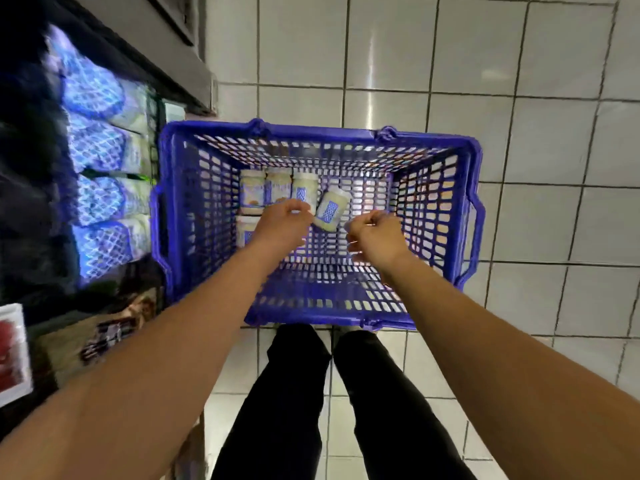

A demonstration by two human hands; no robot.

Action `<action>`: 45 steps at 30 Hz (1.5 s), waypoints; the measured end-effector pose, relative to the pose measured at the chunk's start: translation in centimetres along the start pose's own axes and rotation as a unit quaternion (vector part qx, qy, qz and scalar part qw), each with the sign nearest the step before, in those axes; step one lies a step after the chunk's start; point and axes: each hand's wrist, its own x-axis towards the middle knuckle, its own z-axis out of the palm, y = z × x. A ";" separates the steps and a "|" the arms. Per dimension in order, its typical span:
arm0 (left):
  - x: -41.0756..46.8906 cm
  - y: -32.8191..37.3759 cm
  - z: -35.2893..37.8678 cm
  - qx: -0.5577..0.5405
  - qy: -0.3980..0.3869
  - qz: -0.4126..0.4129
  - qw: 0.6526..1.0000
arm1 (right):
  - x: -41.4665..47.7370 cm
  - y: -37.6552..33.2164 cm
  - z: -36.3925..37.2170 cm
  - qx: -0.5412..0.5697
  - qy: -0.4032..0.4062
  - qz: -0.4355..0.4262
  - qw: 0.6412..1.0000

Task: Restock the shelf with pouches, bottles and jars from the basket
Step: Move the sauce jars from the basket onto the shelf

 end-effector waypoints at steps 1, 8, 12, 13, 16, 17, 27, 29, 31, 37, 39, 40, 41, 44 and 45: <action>1.3 -0.3 0.4 0.002 0.006 0.008 1.000 | 1.4 0.6 0.1 -0.005 -0.001 0.007 1.000; 9.8 -1.9 1.8 0.103 0.056 0.065 0.991 | 10.4 3.8 2.1 -0.055 0.014 0.029 0.998; 13.7 -2.8 2.8 0.215 0.095 0.075 0.969 | 14.3 5.8 4.2 -0.106 0.021 0.027 0.994; 14.4 -3.2 3.1 0.248 0.101 0.085 0.960 | 15.0 6.1 4.7 -0.119 0.027 0.026 0.992; 15.9 -4.3 3.9 0.304 0.114 0.115 0.939 | 16.5 6.7 5.7 -0.140 0.048 0.025 0.989; 16.2 -4.6 4.1 0.308 0.124 0.125 0.935 | 16.9 6.9 5.9 -0.140 0.055 0.028 0.988; 16.6 -4.7 6.1 0.384 0.142 0.159 0.899 | 18.1 8.4 5.1 -0.070 0.086 0.025 0.993; 17.0 -4.8 6.6 0.379 0.130 0.148 0.904 | 18.1 9.0 4.9 -0.035 0.078 0.019 0.996; 17.5 -5.1 7.0 0.328 0.102 0.142 0.928 | 18.2 9.5 4.6 -0.021 0.067 0.015 0.997; 18.1 -6.1 6.9 0.216 0.043 0.143 0.965 | 18.7 10.2 4.0 0.008 0.035 0.009 0.999; 18.0 -6.4 6.4 0.187 0.010 0.128 0.974 | 18.6 10.1 3.6 0.012 0.027 0.013 0.999; 17.7 -6.6 6.2 0.168 -0.006 0.116 0.979 | 18.4 10.1 3.3 0.017 0.022 0.015 1.000; 17.4 -6.7 5.9 0.145 -0.022 0.104 0.984 | 18.1 10.2 3.0 0.024 0.016 0.017 0.999; 16.2 -7.4 5.3 0.075 -0.064 0.064 0.993 | 17.0 10.3 2.4 0.036 0.004 0.013 0.999; 15.6 -7.4 5.2 0.046 -0.074 0.049 0.995 | 16.5 10.2 2.2 0.038 0.002 0.008 0.999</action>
